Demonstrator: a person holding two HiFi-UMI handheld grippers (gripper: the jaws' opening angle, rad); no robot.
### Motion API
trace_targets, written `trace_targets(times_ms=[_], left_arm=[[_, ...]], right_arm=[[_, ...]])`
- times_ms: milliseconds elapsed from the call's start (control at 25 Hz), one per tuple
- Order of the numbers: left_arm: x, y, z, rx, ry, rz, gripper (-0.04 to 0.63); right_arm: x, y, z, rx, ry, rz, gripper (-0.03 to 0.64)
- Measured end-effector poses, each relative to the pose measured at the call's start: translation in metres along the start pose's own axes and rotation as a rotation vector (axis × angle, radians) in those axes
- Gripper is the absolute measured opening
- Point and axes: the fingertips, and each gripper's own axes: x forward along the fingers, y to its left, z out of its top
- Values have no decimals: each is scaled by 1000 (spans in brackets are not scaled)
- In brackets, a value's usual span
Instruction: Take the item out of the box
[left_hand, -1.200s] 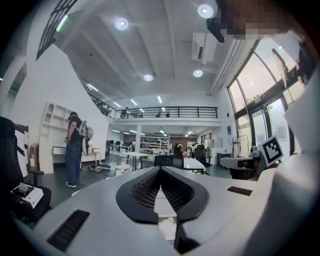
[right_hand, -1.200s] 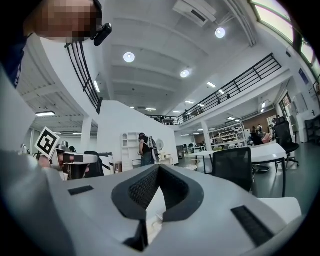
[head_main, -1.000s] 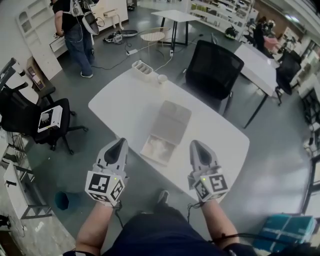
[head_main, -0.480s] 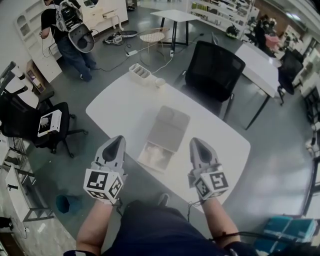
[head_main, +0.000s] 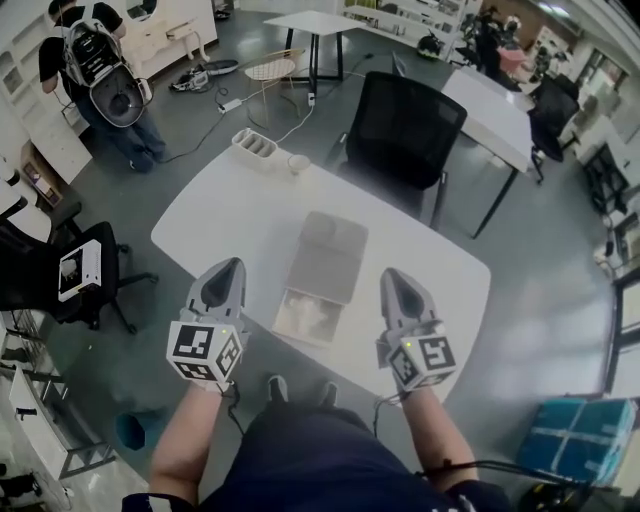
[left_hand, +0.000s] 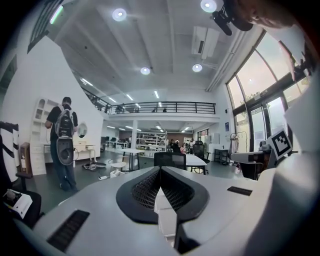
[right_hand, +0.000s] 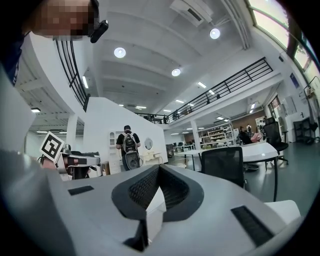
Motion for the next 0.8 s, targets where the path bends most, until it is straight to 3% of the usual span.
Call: trace_targets(times_ms=[240,480,800], left_arm=[[31,-3,-48,55,116,-95,31],[60,-44,-130,166,351,-315,66],[69,-85,-222,316,629,-482,158]], right_arm=[[-1,0,-11,5,28,-54,8],[-10,-6,-24,20,52,-101,8],[-28,-17,-40,41,81,-151,8]])
